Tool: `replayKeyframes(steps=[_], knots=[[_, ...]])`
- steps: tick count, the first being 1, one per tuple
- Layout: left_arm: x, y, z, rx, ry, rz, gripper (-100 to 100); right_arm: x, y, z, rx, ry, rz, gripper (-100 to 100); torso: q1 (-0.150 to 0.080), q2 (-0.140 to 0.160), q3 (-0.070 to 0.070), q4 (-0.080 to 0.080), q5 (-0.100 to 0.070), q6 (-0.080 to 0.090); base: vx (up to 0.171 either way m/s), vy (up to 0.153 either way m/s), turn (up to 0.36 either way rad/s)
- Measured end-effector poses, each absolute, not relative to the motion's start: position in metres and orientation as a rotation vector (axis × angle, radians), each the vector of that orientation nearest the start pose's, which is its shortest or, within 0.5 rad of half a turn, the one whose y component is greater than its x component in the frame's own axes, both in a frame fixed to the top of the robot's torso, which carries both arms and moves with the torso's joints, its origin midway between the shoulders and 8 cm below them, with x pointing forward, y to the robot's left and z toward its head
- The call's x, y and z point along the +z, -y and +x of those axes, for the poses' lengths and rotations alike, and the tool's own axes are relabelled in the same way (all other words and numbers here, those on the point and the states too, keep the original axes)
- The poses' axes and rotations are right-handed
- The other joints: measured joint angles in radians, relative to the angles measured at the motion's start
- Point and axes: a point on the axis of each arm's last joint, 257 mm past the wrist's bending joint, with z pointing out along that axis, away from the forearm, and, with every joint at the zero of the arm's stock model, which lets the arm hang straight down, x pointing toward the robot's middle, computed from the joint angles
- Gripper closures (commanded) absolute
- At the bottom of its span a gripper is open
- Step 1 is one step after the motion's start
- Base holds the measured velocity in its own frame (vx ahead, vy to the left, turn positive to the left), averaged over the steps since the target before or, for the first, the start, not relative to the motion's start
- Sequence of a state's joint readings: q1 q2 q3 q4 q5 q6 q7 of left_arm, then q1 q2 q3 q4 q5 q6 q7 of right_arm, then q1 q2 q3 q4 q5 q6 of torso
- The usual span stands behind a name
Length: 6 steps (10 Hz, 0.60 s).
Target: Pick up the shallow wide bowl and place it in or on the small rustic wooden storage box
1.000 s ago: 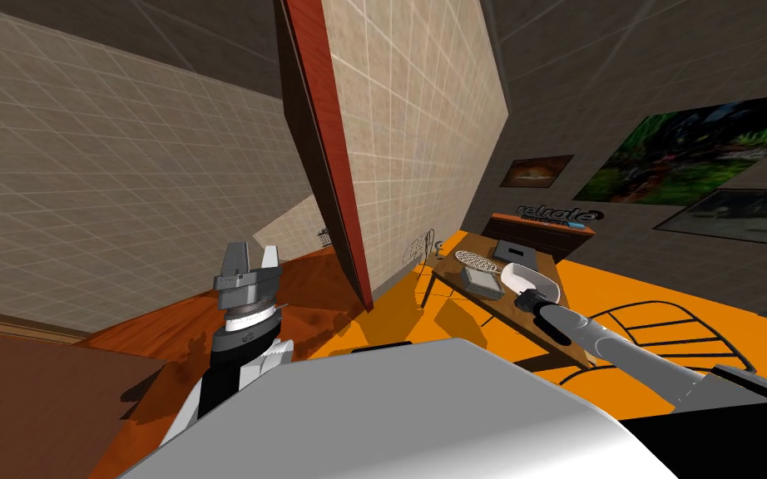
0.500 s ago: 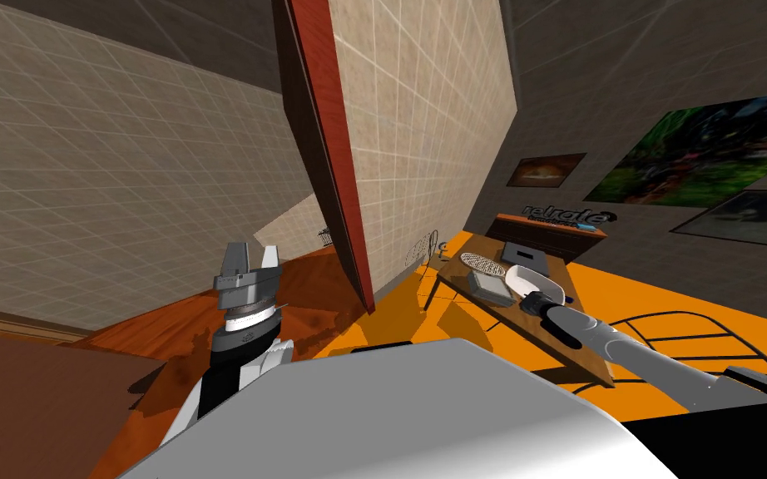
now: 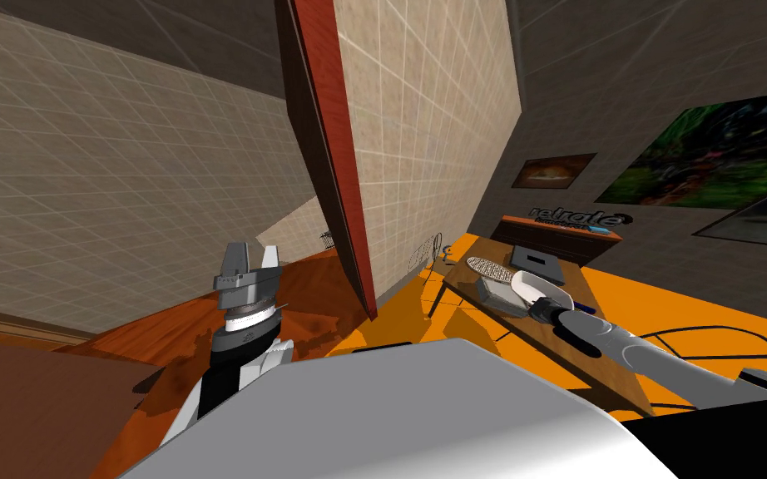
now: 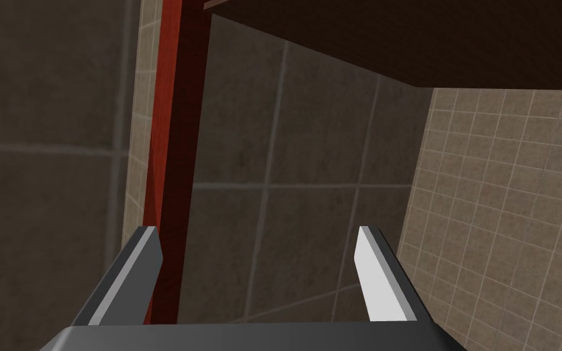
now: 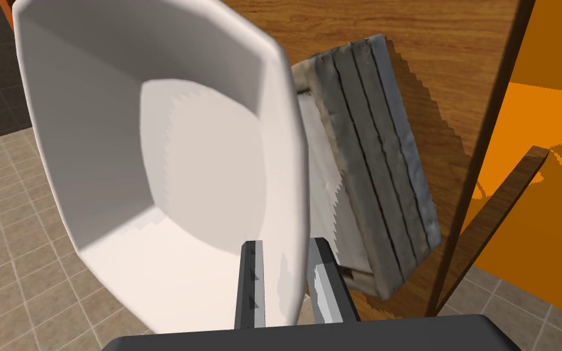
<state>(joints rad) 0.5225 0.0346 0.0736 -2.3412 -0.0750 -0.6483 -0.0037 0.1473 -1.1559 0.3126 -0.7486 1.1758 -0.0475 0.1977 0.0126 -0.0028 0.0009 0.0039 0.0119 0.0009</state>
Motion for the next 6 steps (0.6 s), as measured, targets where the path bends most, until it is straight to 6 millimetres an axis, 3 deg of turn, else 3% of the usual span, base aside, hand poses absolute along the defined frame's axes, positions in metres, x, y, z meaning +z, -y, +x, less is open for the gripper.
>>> replayKeyframes(steps=[6], knots=[[0.069, -0.277, 0.301, -1.218, -0.562, -0.415, 0, -0.351, 0.807, 0.219, -1.058, -2.507, -0.75, 100, -0.001, 0.001, 0.0, -0.001, 0.001, 0.0, 0.124, 0.022, 0.022]])
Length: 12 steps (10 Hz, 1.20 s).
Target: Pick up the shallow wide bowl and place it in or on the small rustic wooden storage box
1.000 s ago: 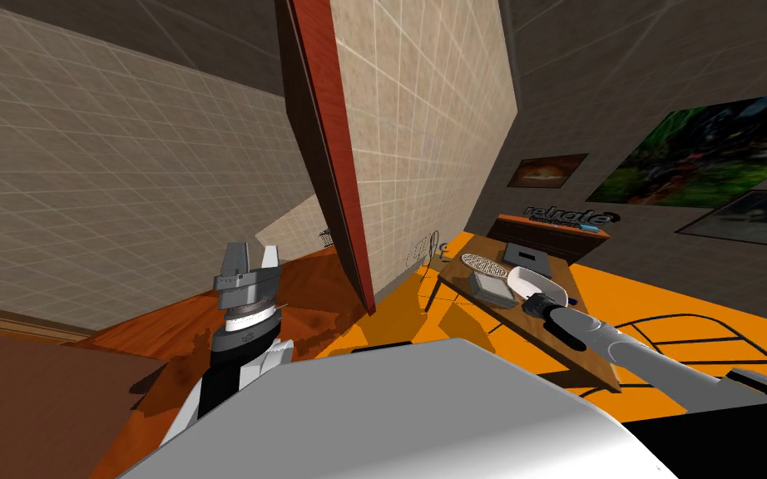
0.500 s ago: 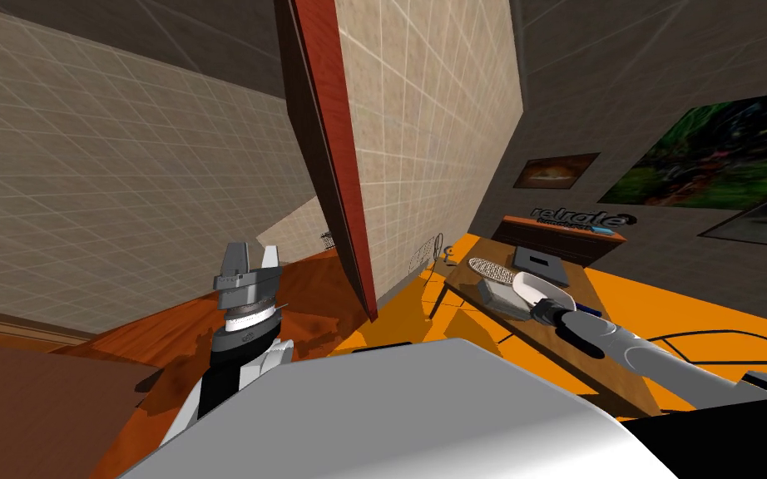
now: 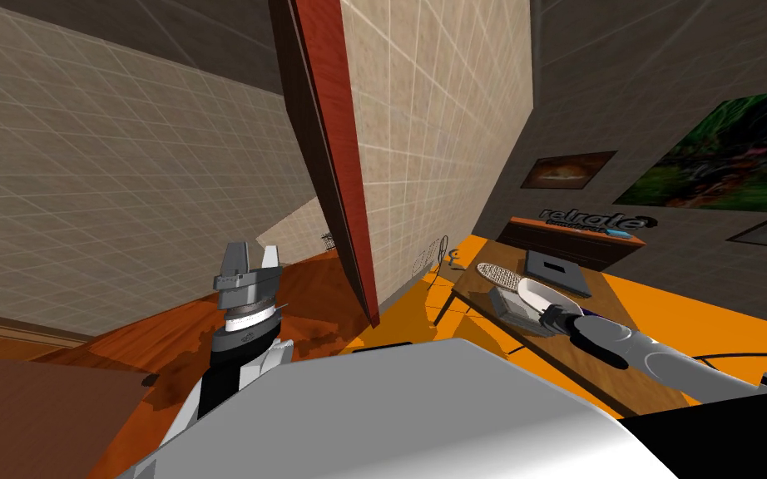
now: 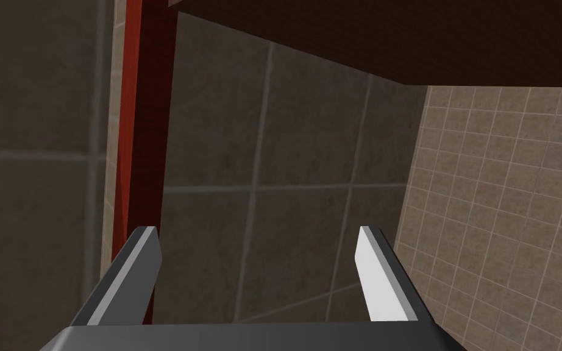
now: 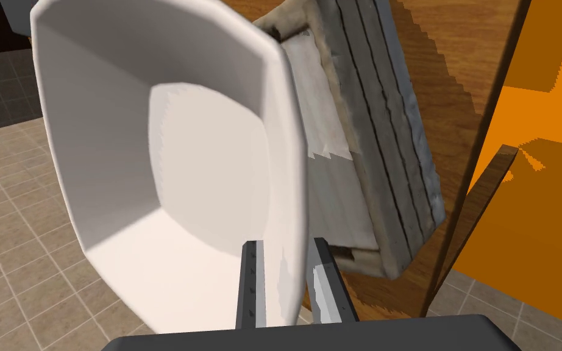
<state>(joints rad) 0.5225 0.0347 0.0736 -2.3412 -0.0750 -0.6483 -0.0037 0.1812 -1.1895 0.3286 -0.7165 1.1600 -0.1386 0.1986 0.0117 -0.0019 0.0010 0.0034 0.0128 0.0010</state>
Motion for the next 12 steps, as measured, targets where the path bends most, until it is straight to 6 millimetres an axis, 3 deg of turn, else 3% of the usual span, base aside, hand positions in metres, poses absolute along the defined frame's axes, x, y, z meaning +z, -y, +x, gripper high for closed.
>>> replayKeyframes(steps=[2, 3, 7, 8, 9, 12], knots=[[0.069, -0.277, 0.301, -1.218, -0.562, -0.415, 0, -0.356, 0.809, 0.206, -1.038, -2.541, -0.761, 100, 0.002, -0.001, -0.001, 0.0, 0.001, 0.0, 0.1, 0.019, 0.01], [0.069, -0.277, 0.301, -1.218, -0.562, -0.415, 0, -0.356, 0.808, 0.205, -1.034, -2.544, -0.761, -100, 0.002, 0.002, 0.001, 0.0, 0.001, 0.0, 0.011, 0.002, 0.003], [0.069, -0.277, 0.301, -1.218, -0.562, -0.415, 0, -0.356, 0.808, 0.205, -1.034, -2.544, -0.761, -100, 0.001, 0.007, 0.004, 0.002, 0.001, 0.0, 0.001, 0.0, 0.0], [0.069, -0.277, 0.301, -1.218, -0.562, -0.415, 0, -0.356, 0.808, 0.205, -1.034, -2.544, -0.761, 0, 0.001, 0.008, 0.004, 0.002, 0.001, 0.0, 0.0, 0.0, 0.0], [0.069, -0.277, 0.301, -1.218, -0.562, -0.415, 0, -0.356, 0.808, 0.205, -1.034, -2.544, -0.761, -100, 0.001, 0.008, 0.004, 0.002, 0.001, 0.0, 0.013, 0.004, -0.034], [0.069, -0.277, 0.301, -1.218, -0.562, -0.415, 0, -0.34, 0.814, 0.209, -1.015, -2.548, -0.771, -100, 0.002, 0.006, 0.004, 0.001, 0.001, 0.0, 0.022, 0.009, -0.031]])
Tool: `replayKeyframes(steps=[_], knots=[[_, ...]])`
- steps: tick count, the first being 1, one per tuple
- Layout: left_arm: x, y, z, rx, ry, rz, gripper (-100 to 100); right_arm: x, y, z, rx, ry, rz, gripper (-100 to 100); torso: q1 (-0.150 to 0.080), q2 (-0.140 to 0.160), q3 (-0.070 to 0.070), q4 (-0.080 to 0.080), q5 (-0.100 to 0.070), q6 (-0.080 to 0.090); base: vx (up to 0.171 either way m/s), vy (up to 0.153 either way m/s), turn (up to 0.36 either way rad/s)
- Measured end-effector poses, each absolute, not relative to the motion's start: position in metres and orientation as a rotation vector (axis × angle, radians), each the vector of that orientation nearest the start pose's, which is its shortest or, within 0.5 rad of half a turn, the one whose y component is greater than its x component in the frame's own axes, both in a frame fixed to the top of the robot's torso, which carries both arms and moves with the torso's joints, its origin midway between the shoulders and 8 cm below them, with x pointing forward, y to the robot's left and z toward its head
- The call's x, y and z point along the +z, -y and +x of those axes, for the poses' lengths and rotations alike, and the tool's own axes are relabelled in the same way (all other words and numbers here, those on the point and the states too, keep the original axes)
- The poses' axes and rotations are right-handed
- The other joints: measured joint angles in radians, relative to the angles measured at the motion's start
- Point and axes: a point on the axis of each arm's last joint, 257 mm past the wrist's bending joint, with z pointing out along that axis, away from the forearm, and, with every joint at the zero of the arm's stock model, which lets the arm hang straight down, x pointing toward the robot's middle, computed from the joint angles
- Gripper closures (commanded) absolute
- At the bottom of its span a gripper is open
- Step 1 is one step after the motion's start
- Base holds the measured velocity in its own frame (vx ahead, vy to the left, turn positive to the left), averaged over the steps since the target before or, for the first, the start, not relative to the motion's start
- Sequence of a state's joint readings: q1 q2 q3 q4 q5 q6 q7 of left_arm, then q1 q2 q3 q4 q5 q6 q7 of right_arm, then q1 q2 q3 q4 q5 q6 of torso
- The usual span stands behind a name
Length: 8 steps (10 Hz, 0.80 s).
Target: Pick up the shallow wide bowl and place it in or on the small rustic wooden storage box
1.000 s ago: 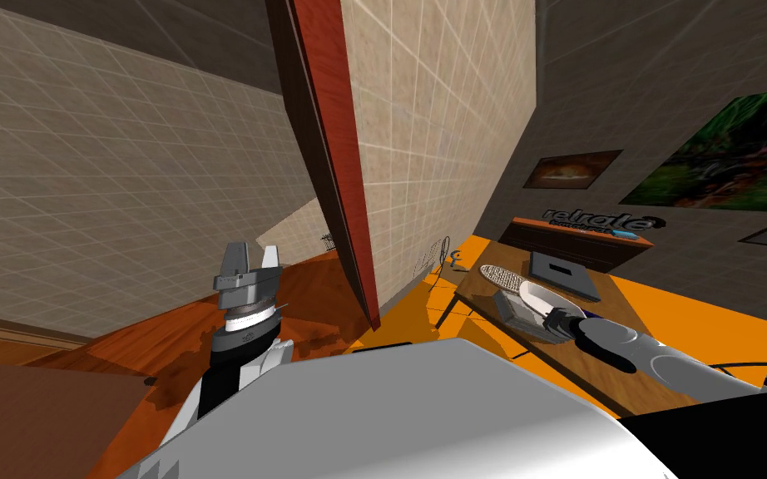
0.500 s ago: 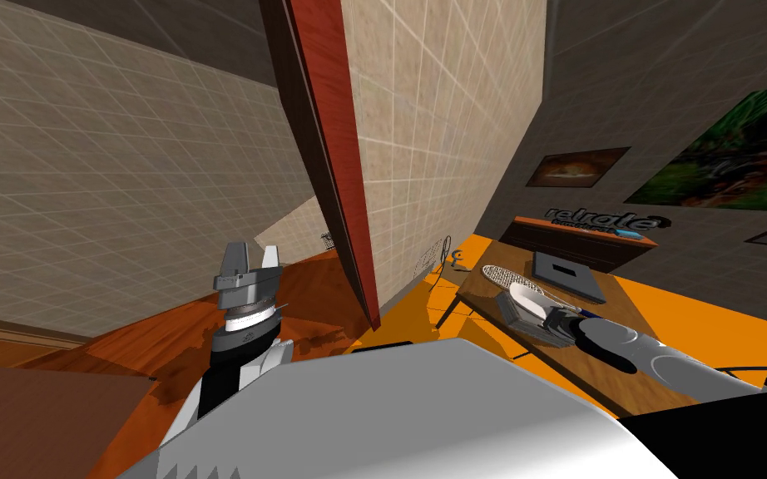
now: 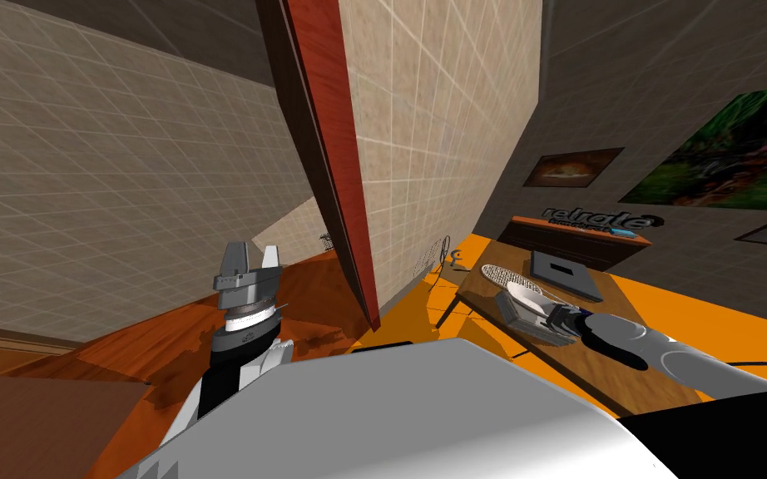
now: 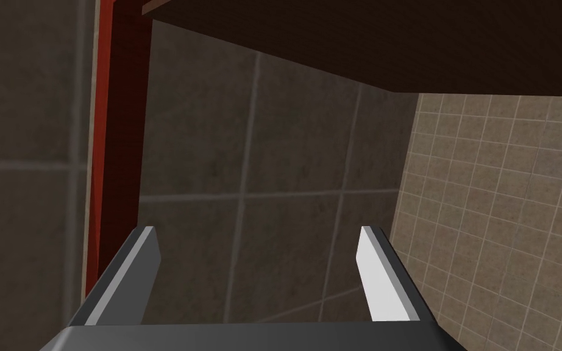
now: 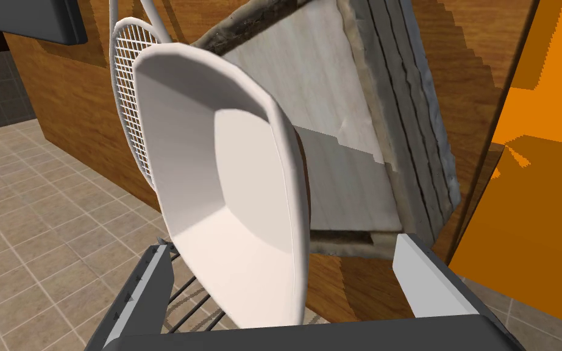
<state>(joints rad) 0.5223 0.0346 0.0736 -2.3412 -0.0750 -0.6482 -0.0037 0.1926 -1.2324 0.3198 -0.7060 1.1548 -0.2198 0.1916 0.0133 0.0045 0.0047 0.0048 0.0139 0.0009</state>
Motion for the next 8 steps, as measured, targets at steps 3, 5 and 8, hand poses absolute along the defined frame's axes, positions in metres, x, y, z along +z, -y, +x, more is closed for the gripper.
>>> replayKeyframes(steps=[3, 5, 8], knots=[[0.0694, -0.2767, 0.3012, -1.218, -0.562, -0.415, 0, -0.3309, 0.8157, 0.211, -0.998, -2.552, -0.78, 0, 0.0, 0.0, 0.0, 0.0, 0.0, 0.0, 0.01, 0.005, -0.01], [0.0694, -0.2767, 0.3012, -1.218, -0.562, -0.415, 0, -0.3309, 0.8157, 0.2111, -0.998, -2.552, -0.78, 0, -0.001, 0.001, 0.001, 0.0, 0.0, 0.0, 0.0, 0.0, 0.0], [0.0694, -0.2767, 0.3012, -1.218, -0.562, -0.415, 0, -0.3309, 0.8157, 0.2111, -0.998, -2.552, -0.78, 0, -0.001, 0.001, 0.001, 0.0, 0.0, 0.0, 0.0, 0.0, 0.0]])
